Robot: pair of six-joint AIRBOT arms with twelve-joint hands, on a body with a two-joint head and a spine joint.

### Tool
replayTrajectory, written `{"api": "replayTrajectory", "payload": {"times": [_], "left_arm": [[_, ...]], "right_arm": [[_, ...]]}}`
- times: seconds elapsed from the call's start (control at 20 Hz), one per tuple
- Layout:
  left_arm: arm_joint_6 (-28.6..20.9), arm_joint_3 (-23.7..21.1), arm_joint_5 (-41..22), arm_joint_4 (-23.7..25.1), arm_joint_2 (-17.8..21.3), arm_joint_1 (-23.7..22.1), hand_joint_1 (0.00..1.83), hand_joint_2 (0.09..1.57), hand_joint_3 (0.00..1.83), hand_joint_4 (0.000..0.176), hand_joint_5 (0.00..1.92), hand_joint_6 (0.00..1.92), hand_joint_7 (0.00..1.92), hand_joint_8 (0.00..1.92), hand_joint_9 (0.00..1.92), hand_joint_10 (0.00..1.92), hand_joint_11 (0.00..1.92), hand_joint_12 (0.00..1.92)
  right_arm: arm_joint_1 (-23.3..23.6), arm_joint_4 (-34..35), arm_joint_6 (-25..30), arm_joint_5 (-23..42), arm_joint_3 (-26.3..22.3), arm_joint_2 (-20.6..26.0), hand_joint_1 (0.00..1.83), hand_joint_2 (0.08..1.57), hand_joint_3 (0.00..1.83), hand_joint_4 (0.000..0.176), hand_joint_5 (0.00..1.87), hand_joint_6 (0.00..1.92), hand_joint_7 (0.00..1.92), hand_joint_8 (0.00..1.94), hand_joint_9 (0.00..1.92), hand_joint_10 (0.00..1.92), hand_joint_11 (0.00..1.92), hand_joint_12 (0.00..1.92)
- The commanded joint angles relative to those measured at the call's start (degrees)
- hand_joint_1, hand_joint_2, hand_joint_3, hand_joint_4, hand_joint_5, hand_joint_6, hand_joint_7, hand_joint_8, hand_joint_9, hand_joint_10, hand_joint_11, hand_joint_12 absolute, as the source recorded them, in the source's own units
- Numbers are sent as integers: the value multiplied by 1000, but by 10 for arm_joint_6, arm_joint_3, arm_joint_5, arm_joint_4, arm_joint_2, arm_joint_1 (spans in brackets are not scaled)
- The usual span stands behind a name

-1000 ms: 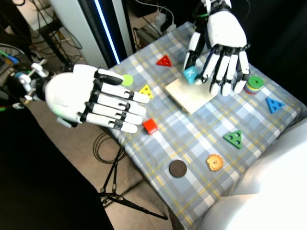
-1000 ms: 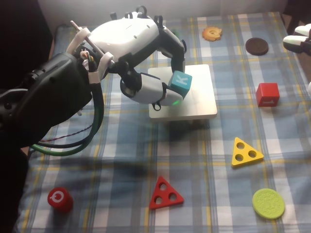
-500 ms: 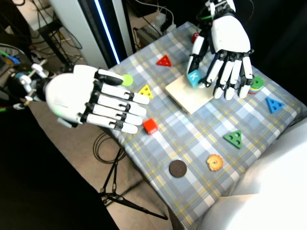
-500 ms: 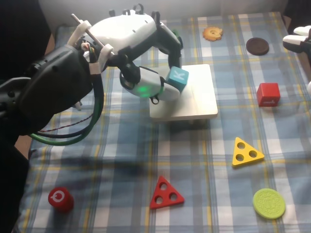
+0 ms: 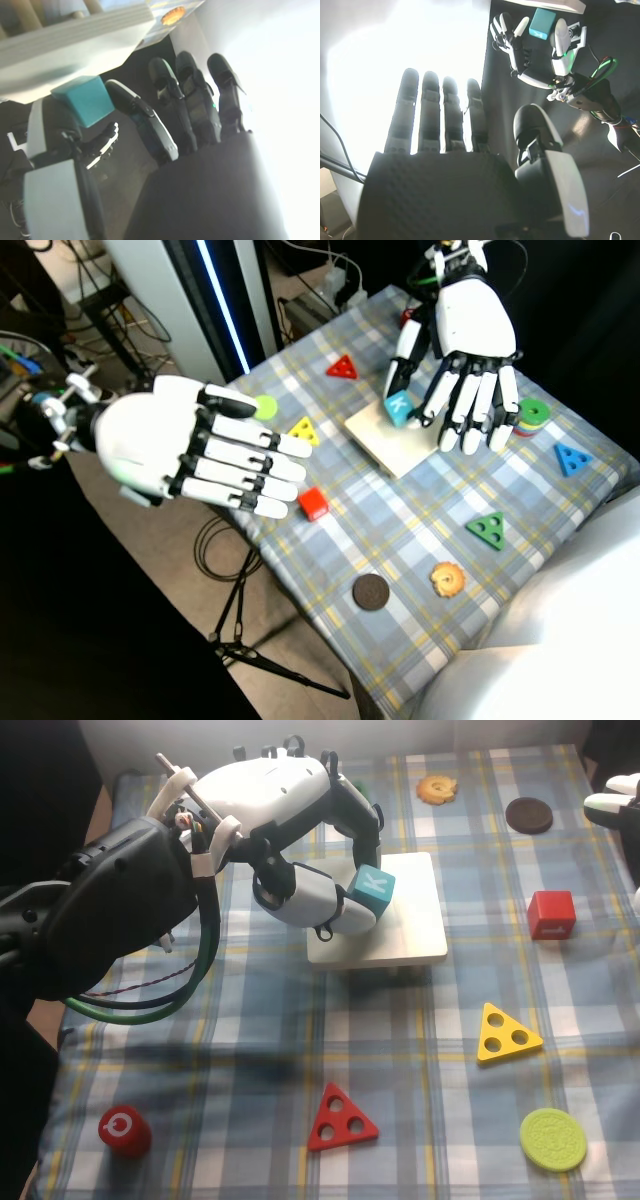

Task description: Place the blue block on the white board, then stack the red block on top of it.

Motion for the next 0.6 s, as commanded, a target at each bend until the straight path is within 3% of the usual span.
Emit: {"api": "replayTrajectory", "payload": {"times": [0.0,0.3,0.35,0.55], "left_arm": [[-2,2,-57,11,1,-4,1029,1090,1,176,1013,914,700,0,493,1,0,637],[-2,-3,-60,8,7,1,1027,1092,1,176,1004,928,685,2,480,1,0,599],[-2,-4,-61,6,8,2,1004,1016,0,103,901,114,661,2,461,2,0,547],[-2,-5,-62,6,9,3,992,1006,0,106,866,1,636,0,460,0,0,581]], "right_arm": [[4,9,5,70,3,0,0,1415,5,23,279,1,243,0,233,0,48,533],[4,9,5,70,3,0,101,1392,0,30,259,1,232,1,243,2,44,513],[4,9,6,70,3,0,104,1387,0,37,248,0,219,0,232,0,34,501],[4,9,6,70,3,0,121,1386,0,49,251,2,221,0,231,0,37,488]]}}
